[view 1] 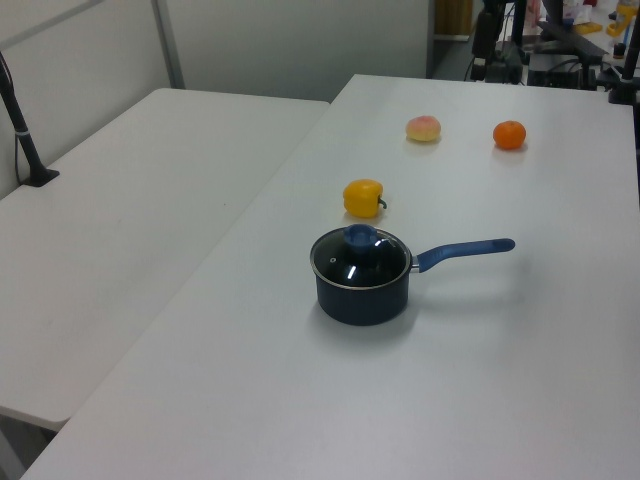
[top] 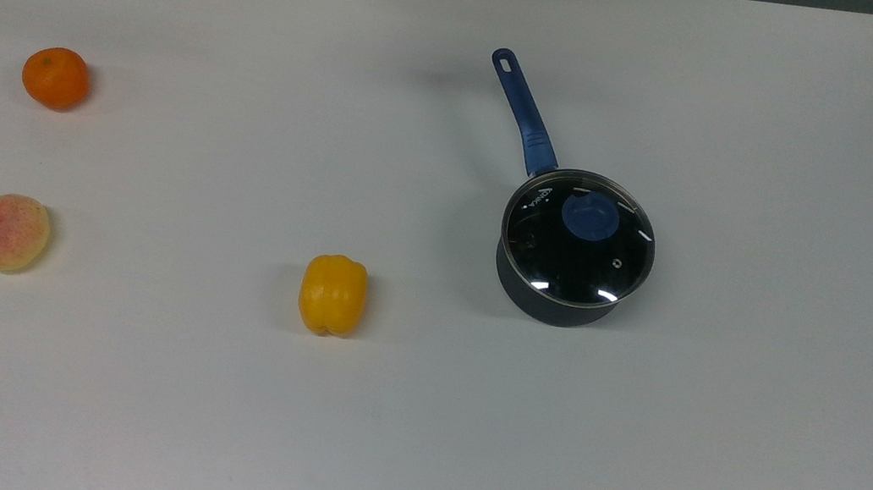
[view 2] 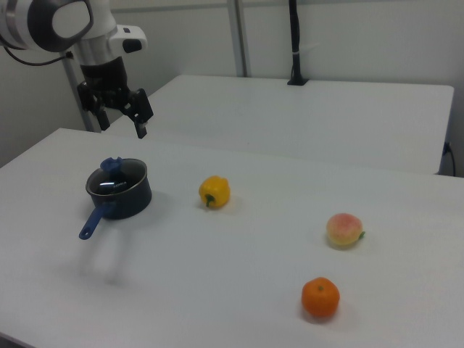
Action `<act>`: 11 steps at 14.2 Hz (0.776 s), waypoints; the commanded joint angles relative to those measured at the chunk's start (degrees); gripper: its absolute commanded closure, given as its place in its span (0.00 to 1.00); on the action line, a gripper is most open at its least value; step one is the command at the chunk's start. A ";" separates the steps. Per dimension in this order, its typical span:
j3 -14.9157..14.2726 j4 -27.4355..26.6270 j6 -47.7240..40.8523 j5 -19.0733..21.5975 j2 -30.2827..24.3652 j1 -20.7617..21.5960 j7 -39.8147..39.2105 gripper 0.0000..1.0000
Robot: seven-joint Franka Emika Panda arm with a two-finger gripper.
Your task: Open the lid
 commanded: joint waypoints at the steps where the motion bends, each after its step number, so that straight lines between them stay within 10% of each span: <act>1: 0.00 -1.25 0.37 -0.06 -1.13 -0.03 -0.20 0.00; 11: 0.08 -1.69 -1.39 -0.06 -1.13 0.49 -1.34 0.00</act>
